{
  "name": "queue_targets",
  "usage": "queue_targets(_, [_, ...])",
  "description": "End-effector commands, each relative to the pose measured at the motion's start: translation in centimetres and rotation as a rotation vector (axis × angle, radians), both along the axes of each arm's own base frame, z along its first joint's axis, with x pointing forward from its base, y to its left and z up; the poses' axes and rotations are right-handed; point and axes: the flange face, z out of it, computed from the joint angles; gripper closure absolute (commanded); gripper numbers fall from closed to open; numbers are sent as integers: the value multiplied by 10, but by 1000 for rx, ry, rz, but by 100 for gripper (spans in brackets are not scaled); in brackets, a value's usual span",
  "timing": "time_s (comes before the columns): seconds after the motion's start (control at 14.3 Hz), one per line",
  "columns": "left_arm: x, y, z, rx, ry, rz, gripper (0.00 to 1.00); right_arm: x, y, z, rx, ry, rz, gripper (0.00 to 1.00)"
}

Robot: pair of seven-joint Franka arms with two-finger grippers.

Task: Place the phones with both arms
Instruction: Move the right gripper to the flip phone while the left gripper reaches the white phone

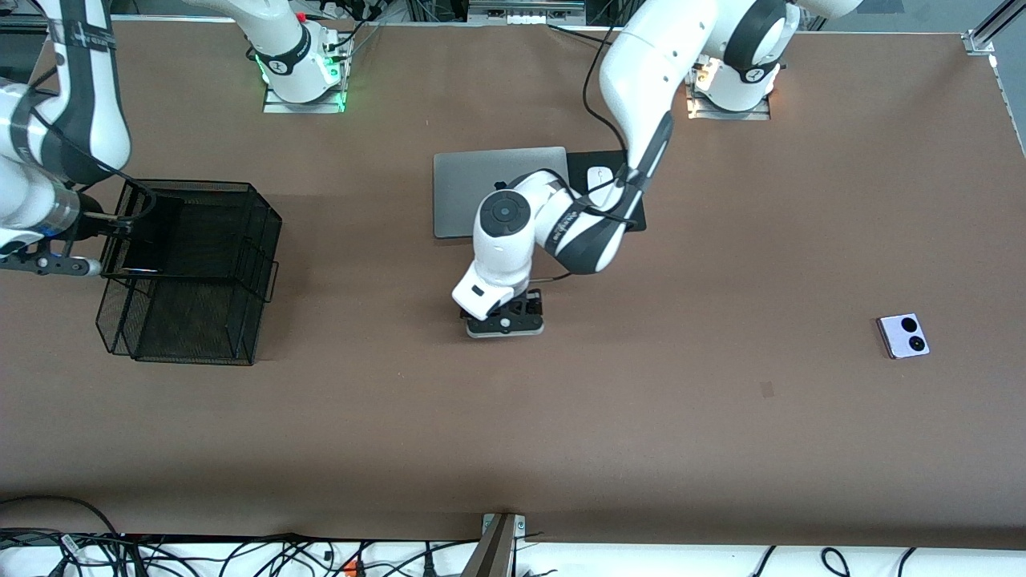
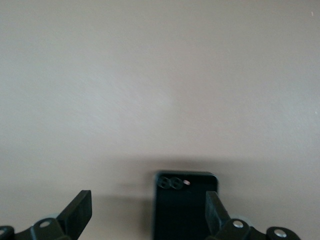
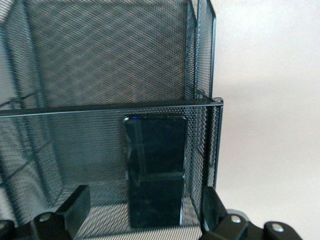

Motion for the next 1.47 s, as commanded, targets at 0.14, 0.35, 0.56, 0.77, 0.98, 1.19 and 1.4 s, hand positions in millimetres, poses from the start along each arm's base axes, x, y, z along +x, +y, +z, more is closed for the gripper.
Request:
queue_targets(0.14, [33, 96, 23, 125, 180, -95, 0, 24, 44, 53, 52, -32, 12, 0])
queue_targets(0.35, [55, 159, 37, 129, 206, -105, 0, 36, 110, 73, 34, -56, 38, 0])
queue_targets(0.56, [76, 214, 49, 161, 238, -142, 0, 50, 192, 83, 25, -108, 21, 0])
queue_targets(0.77, [99, 301, 72, 161, 286, -171, 0, 61, 270, 71, 115, -110, -31, 0])
queue_targets(0.98, [115, 392, 88, 168, 317, -198, 0, 56, 350, 29, 187, -82, -48, 0])
queue_targets(1.19, [122, 459, 83, 219, 328, -150, 0, 61, 417, -17, 179, -165, 8, 0])
queue_targets(1.4, [125, 520, 79, 266, 341, -203, 0, 58, 465, -62, 216, -227, 31, 0])
